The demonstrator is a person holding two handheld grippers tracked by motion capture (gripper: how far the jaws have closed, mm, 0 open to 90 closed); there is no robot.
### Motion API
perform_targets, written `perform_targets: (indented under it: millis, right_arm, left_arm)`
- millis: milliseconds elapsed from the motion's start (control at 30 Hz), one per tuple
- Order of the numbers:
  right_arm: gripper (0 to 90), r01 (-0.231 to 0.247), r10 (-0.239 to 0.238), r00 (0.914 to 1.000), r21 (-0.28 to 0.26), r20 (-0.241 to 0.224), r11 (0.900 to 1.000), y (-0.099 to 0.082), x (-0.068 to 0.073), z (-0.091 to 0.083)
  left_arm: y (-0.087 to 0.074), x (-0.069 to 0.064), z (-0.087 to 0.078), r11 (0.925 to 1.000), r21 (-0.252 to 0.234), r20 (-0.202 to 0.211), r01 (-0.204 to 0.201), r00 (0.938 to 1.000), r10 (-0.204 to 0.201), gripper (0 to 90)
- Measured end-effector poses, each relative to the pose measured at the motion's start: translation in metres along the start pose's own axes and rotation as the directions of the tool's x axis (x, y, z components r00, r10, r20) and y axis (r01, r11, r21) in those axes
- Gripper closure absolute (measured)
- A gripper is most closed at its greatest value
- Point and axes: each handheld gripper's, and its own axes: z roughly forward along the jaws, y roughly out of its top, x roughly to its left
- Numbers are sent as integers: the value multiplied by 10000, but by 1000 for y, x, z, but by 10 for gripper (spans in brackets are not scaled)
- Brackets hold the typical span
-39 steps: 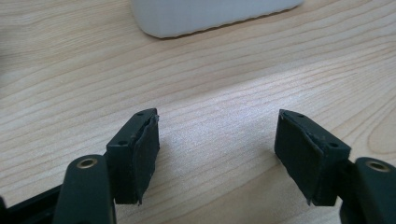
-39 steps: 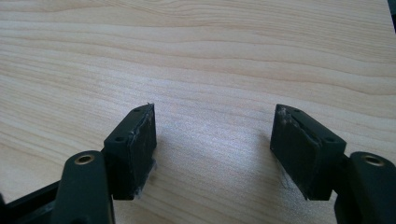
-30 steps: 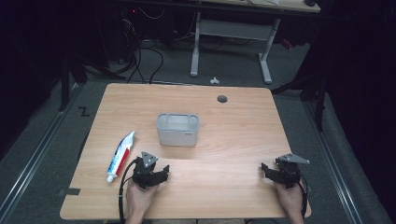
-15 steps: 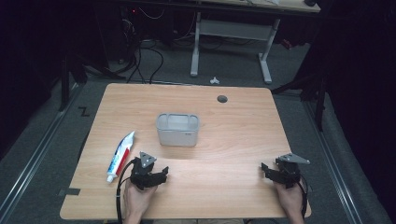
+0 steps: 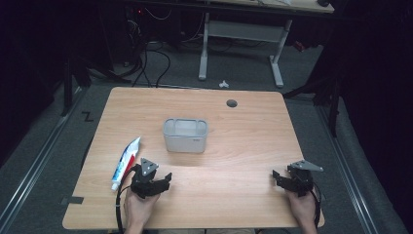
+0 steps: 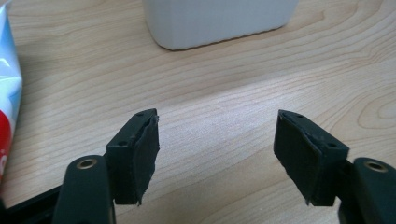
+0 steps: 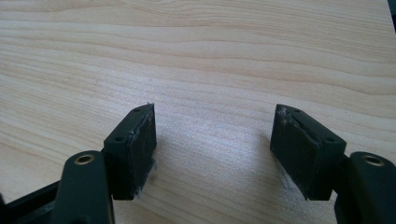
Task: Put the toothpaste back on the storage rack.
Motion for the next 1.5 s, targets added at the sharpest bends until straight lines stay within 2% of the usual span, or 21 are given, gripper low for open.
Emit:
perform_targets:
  millis: [367,467,800,933,1333,1500]
  right_arm:
    - [314,8,-8,10000,0,4,10000,0,0,0]
    - [314,5,-5,10000,1,4,10000,0,0,0]
    - [314,30,-30,10000,3,13,10000,0,0,0]
    - [314,17,-17,10000,0,10,10000,0,0,0]
    - [314,3,-3,10000,0,-2,10000,0,0,0]
    - [313,3,-3,10000,2,-2,10000,0,0,0]
  left_arm:
    - [3,8,-13,9999,-136,-99,90,9999,-91,332]
    - [5,12,-18,9999,133,-199,85,9998,-82,356]
    - [6,29,-31,9993,139,-393,351,9986,-346,333]
    - [8,36,-34,9985,249,-656,482,9968,-464,330]
    - [15,54,-46,9973,189,-1138,712,9911,-686,324]
    - [19,65,-47,9959,564,-1414,702,9880,-616,315]
